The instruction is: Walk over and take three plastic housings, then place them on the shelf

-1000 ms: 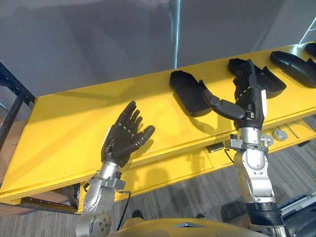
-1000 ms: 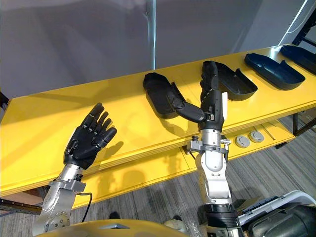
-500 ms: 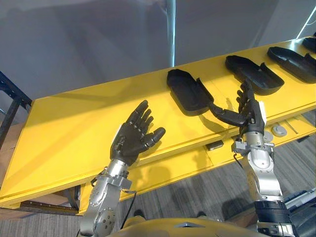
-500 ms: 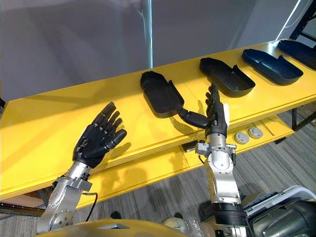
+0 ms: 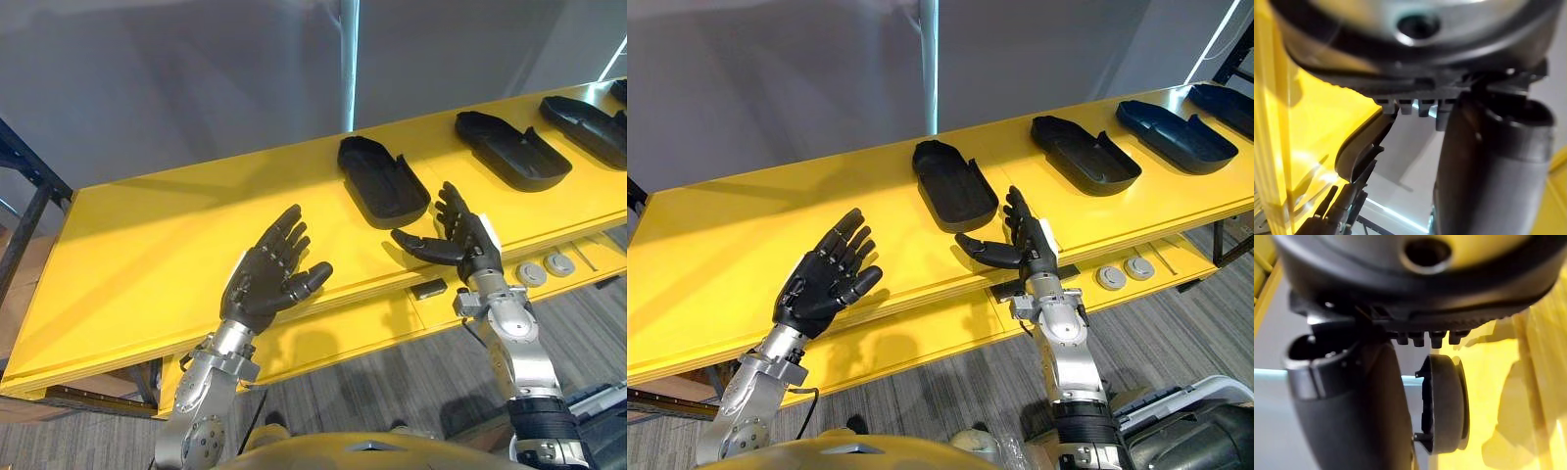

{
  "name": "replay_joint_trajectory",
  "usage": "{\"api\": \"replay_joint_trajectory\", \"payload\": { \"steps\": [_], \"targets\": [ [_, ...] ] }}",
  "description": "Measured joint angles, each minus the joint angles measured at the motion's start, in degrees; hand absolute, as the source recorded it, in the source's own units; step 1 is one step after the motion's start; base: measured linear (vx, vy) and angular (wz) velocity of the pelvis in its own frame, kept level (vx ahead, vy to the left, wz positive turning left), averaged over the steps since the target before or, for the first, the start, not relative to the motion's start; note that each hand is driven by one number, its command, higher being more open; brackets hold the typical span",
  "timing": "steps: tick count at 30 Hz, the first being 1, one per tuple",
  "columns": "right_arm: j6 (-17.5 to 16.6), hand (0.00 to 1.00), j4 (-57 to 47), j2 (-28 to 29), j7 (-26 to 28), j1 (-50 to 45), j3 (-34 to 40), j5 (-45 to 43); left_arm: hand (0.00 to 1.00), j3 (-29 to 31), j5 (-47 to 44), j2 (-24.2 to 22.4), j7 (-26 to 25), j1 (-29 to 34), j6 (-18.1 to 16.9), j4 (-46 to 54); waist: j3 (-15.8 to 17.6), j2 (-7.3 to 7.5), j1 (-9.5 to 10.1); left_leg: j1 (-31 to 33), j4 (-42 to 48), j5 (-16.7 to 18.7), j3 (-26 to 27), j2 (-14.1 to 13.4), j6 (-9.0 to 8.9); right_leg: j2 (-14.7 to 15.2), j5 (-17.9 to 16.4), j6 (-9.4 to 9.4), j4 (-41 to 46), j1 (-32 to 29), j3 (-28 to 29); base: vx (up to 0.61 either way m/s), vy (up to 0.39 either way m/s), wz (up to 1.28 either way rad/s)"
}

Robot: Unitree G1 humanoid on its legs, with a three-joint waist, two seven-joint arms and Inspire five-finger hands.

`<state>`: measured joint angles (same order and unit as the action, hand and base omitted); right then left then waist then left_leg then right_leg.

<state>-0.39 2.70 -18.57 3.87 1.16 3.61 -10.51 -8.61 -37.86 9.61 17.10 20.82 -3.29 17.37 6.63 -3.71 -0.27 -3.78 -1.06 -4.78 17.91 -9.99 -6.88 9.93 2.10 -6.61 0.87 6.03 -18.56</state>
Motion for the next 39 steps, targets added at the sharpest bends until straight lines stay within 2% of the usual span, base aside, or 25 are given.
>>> {"api": "replay_joint_trajectory", "payload": {
  "steps": [15, 23, 26, 29, 34, 37, 39],
  "targets": [
    [0.0, 1.0, 1.6, 0.0, 1.7, 0.0, -1.7, 0.0, 1.0, 0.0, 0.1, 0.1, 0.6, 0.1, 0.0, 0.0, 0.3, 0.4, 0.09, -0.8, -0.2, -0.2, -0.3, 0.0, 0.09, -0.1, -0.3, -0.05, 0.0, 0.9, -0.2, 0.0, 0.001, 0.01],
    [-0.3, 1.0, 1.6, 0.0, -4.3, 0.0, -2.0, 1.0, 1.0, 0.0, 0.1, 0.1, 0.6, 0.3, 0.0, 0.0, 0.3, 0.42, 0.17, -0.8, -0.4, -0.4, -0.4, 0.0, 0.06, -0.1, -0.3, -0.05, 0.0, 0.9, -0.3, 0.0, 0.0, 0.0],
    [-2.7, 1.0, 0.9, 0.3, -7.1, -0.2, -1.7, 1.3, 1.0, 0.0, 0.1, 0.1, 0.6, 0.8, 0.0, 0.0, 0.3, 0.41, 0.09, -1.2, -1.2, -0.8, -0.2, 0.0, -0.03, -0.2, -0.3, -0.05, 0.0, 0.9, -0.1, 0.0, 0.001, -0.02],
    [-6.3, 1.0, -3.1, 1.0, -9.1, -0.8, -0.4, 3.4, 1.0, 0.0, 0.1, 0.1, 0.6, 1.7, 0.0, 0.0, 0.3, 0.39, 0.03, -1.4, -1.3, -0.7, 0.5, -0.1, -0.1, -0.3, -0.3, -0.05, -0.2, 0.9, 0.1, 0.02, 0.005, -0.05],
    [-14.8, 1.0, -13.6, 2.0, -11.0, -3.3, 2.1, 3.6, 1.0, 0.3, 0.0, 0.1, 0.6, 1.7, -0.2, 0.1, 0.0, 0.43, -0.03, -1.6, -1.4, -0.5, 1.4, -0.3, -0.32, -0.5, -0.3, -0.04, -0.3, 0.4, 0.8, 0.02, 0.003, -0.06],
    [-16.6, 1.0, -15.7, 3.7, -11.8, -5.0, 2.8, 3.5, 1.0, 0.2, 0.2, 0.0, 0.6, 1.6, -0.3, 0.8, -0.5, 0.63, -0.15, -1.6, -1.8, -0.5, 2.1, -0.5, -0.38, -0.8, -0.3, -0.03, -0.6, 0.0, 1.4, 0.03, 0.0, -0.12],
    [-16.4, 1.0, -15.8, 3.8, -12.1, -6.8, 2.8, 3.4, 1.0, 0.2, 0.2, 0.0, 0.7, 1.3, -0.5, 1.2, -1.2, 0.75, -0.25, -1.6, -2.1, -0.5, 2.2, -0.5, -0.43, -0.9, -0.2, -0.06, -0.9, -0.1, 1.4, 0.04, 0.002, -0.03]
  ]
}}
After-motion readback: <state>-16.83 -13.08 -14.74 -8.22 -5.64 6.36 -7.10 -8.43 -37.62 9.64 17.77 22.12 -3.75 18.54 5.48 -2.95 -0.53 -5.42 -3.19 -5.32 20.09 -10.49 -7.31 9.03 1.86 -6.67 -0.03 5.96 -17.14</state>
